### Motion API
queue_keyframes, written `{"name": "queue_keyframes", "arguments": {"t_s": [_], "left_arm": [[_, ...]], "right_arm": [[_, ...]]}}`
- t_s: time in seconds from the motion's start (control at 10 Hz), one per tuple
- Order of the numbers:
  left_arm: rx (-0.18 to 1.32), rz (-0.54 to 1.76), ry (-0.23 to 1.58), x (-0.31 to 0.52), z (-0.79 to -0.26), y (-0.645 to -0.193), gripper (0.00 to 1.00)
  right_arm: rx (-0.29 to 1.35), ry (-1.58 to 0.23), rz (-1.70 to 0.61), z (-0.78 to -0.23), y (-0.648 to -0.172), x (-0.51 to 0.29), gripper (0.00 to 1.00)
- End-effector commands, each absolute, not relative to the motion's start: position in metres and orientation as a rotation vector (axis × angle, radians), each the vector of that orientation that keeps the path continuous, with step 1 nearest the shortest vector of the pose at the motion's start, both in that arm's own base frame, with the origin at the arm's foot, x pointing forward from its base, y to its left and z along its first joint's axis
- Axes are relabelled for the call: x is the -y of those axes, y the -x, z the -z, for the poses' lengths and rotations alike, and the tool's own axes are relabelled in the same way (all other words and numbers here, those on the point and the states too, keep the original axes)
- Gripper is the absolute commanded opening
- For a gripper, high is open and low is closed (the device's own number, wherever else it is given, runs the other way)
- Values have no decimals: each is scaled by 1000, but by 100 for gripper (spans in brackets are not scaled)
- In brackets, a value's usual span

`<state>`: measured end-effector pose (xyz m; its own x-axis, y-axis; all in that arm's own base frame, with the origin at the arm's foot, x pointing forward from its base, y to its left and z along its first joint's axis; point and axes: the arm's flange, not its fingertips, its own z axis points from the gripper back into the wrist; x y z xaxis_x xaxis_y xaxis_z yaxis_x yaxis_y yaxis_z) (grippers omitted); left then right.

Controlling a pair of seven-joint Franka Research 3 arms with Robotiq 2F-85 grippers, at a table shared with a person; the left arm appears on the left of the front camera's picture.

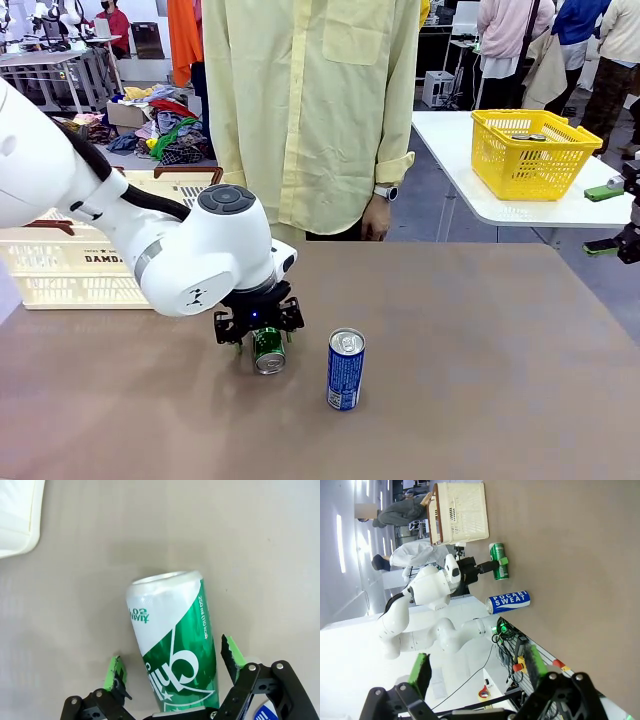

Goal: Place the drinks into the Shopping basket.
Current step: Pick up one drink and place it into the Shopping basket.

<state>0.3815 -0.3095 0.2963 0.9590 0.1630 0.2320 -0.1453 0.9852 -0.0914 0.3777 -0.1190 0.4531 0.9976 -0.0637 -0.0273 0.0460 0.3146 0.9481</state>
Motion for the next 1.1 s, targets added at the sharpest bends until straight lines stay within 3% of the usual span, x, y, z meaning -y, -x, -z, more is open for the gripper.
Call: {"name": "queue_keyframes", "arguments": {"t_s": [0.0,0.1,0.2,0.3,0.8,1.0], "left_arm": [[271,-169,66,316,-286,-385,100],[275,-162,61,315,-286,-387,73],[270,-161,66,315,-286,-388,13],[278,-158,62,316,-287,-389,0],[304,-140,51,316,-293,-389,0],[307,-74,81,315,-321,-382,0]], "right_arm": [[9,-1240,59,-455,-377,121,100],[9,-1240,59,-455,-377,121,100],[9,-1240,59,-455,-377,121,100],[9,-1240,59,-455,-377,121,100],[9,-1240,59,-455,-377,121,100],[9,-1240,59,-455,-377,121,100]]}}
